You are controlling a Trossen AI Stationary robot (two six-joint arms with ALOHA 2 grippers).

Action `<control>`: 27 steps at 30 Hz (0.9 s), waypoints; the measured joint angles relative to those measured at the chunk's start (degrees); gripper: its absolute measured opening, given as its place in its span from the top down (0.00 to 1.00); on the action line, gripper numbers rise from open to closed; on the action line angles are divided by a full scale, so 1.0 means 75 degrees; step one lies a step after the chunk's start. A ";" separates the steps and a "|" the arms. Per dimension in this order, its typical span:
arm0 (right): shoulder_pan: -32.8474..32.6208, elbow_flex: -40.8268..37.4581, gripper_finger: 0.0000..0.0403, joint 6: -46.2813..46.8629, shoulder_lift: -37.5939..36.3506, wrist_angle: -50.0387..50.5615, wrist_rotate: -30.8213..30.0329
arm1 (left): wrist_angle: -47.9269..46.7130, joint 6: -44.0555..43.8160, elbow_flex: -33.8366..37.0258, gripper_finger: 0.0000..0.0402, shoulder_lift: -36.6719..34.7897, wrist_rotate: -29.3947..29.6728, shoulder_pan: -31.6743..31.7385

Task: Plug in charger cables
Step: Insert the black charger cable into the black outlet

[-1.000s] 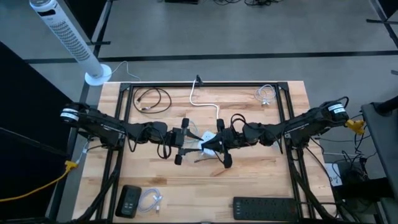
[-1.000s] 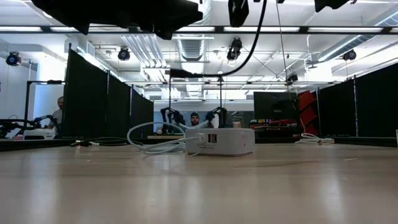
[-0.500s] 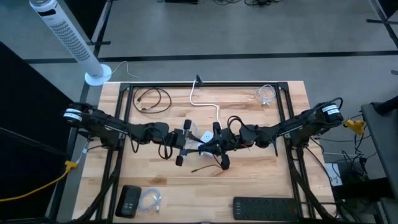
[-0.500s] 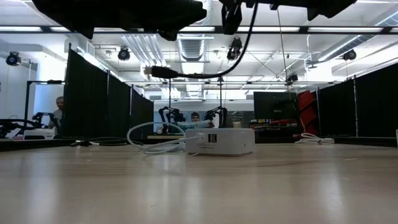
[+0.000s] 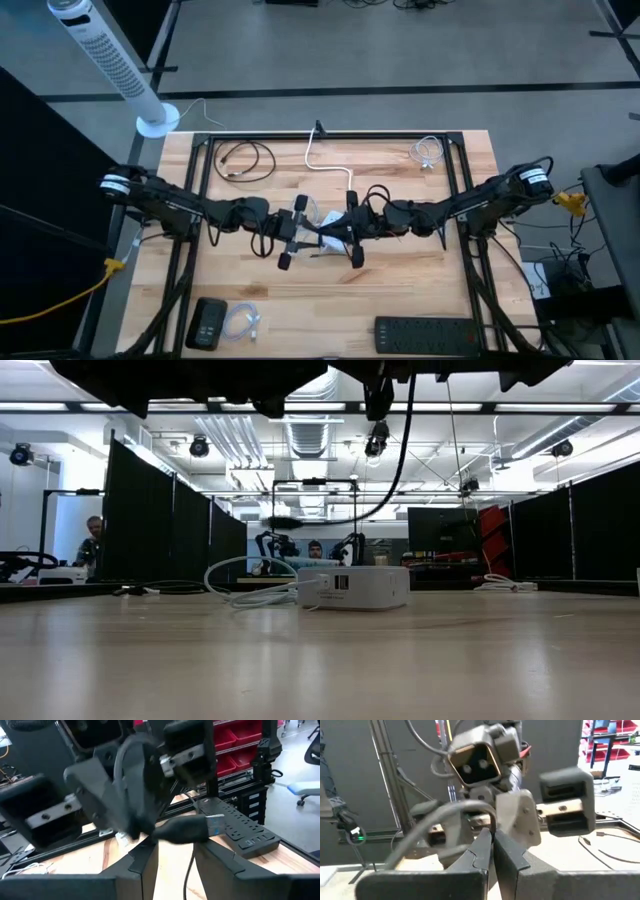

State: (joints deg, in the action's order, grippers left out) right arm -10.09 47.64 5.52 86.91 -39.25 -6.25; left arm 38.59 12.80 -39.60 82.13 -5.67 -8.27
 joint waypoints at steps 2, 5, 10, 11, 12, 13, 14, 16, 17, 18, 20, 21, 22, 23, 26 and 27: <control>0.0000 0.0000 1.00 -0.0023 0.0000 -0.0006 -0.0008 | 0.0000 0.0000 -0.0016 0.72 -0.0003 -0.0006 0.0000; 0.0000 0.0000 1.00 -0.0019 0.0000 -0.0011 -0.0007 | -0.0013 0.0000 -0.0032 0.71 -0.0003 -0.0006 -0.0006; -0.0001 0.0000 1.00 -0.0019 -0.0012 0.0006 0.0005 | -0.0080 0.0003 -0.0040 0.69 -0.0010 -0.0001 -0.0006; -0.0003 0.0000 1.00 -0.0022 -0.0025 0.0021 0.0009 | -0.0138 0.0008 -0.0049 0.69 -0.0013 0.0001 -0.0006; -0.0006 0.0000 1.00 -0.0026 -0.0052 0.0022 0.0025 | -0.0220 0.0022 -0.0056 0.69 -0.0015 0.0004 -0.0006; -0.0029 -0.0001 1.00 -0.0031 -0.0100 0.0062 0.0032 | -0.0344 0.0033 -0.0061 0.69 -0.0024 0.0015 0.0000; -0.0060 -0.0005 1.00 -0.0054 -0.0157 0.0077 0.0037 | -0.0486 0.0045 -0.0061 0.69 -0.0029 0.0041 0.0019; -0.0171 -0.0006 1.00 -0.0293 -0.0300 0.0079 0.0033 | -0.0909 0.0182 -0.0067 0.69 -0.0035 0.0235 0.0054; -0.0245 -0.0006 1.00 -0.0462 -0.0397 0.0104 0.0025 | -0.1151 0.0239 -0.0067 0.70 -0.0033 0.0371 0.0071; -0.0330 -0.0006 1.00 -0.0614 -0.0505 0.0167 0.0017 | -0.1385 0.0278 -0.0067 0.70 -0.0033 0.0509 0.0090; -0.0478 -0.0006 1.00 -0.0849 -0.0699 0.0363 0.0022 | -0.1706 0.0286 -0.0067 0.71 -0.0032 0.0724 0.0131; -0.0567 -0.0006 1.00 -0.0904 -0.0780 0.0536 -0.0010 | -0.1809 0.0286 -0.0067 0.72 -0.0032 0.0782 0.0149; -0.0664 -0.0006 1.00 -0.0971 -0.0834 0.0689 -0.0123 | -0.1905 0.0286 -0.0067 0.73 -0.0032 0.0825 0.0158; -0.0792 -0.0006 1.00 -0.1059 -0.0883 0.0866 -0.0319 | -0.1947 0.0286 -0.0067 0.73 -0.0032 0.0833 0.0164; -0.1234 -0.0006 1.00 -0.1376 -0.0956 0.1370 -0.0972 | -0.1955 0.0274 -0.0070 0.74 -0.0032 0.0831 0.0160; -0.1413 -0.0006 1.00 -0.1492 -0.0962 0.1565 -0.1166 | -0.1956 0.0274 -0.0073 0.74 -0.0032 0.0831 0.0160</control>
State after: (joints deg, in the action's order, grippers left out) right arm -20.68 47.59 -5.67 79.70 -27.51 -15.00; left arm 23.92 14.85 -40.14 81.89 0.56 -7.07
